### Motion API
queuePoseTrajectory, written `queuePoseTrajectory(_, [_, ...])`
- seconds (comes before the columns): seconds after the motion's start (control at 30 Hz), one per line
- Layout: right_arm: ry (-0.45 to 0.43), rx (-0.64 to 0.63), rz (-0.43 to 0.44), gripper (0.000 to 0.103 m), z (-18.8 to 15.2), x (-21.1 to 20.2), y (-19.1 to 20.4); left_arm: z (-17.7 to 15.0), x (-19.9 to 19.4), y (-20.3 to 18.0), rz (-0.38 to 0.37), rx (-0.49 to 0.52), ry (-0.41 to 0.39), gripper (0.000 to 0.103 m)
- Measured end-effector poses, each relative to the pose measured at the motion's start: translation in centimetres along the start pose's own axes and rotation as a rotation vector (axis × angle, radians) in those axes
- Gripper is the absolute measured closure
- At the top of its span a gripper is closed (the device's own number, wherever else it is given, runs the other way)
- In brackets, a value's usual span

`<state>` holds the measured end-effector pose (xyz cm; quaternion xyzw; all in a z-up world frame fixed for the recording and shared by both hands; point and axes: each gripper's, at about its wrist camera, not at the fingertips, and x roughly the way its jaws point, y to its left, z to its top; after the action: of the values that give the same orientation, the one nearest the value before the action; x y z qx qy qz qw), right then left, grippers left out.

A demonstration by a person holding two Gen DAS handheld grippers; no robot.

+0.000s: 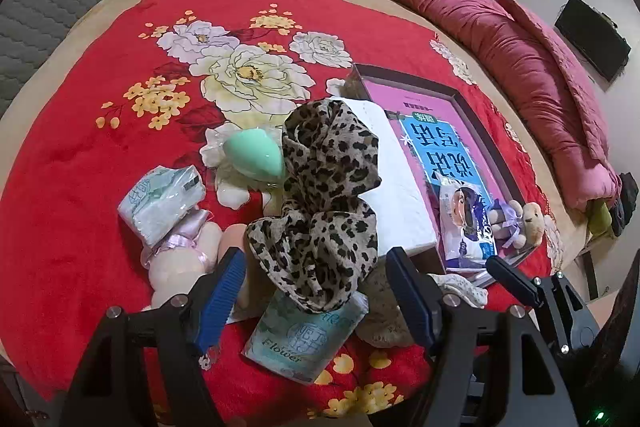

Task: Organize soft objects
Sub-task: 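Grasp the leopard scrunchie with the left tool while the right grasps the white floral cloth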

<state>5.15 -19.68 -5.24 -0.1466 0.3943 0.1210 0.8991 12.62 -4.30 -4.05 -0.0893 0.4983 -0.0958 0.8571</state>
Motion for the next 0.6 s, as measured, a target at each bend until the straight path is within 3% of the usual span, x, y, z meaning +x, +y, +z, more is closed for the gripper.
queuePoseTrajectory(0.1, [0.002,-0.015,0.015,0.027,0.0,0.6,0.2,0.0,0.2,-0.1,0.004,-0.002,0.001,0.032])
queuePoseTrajectory(0.2, [0.002,-0.020,0.011,0.043,-0.1,1.0,0.1,0.1,0.6,0.1,-0.001,-0.011,0.014,0.033])
queuePoseTrajectory(0.27, [-0.002,-0.009,0.013,0.055,-0.1,1.0,-0.2,0.1,0.7,0.0,0.002,-0.011,0.014,0.039])
queuePoseTrajectory(0.4, [-0.002,0.018,0.049,0.060,-0.2,1.2,-0.7,0.2,0.9,-0.2,0.005,-0.002,0.013,0.043])
queuePoseTrajectory(0.6, [-0.026,0.082,0.088,0.068,-0.3,0.7,-1.9,0.2,0.7,-0.9,-0.011,0.016,-0.004,0.065])
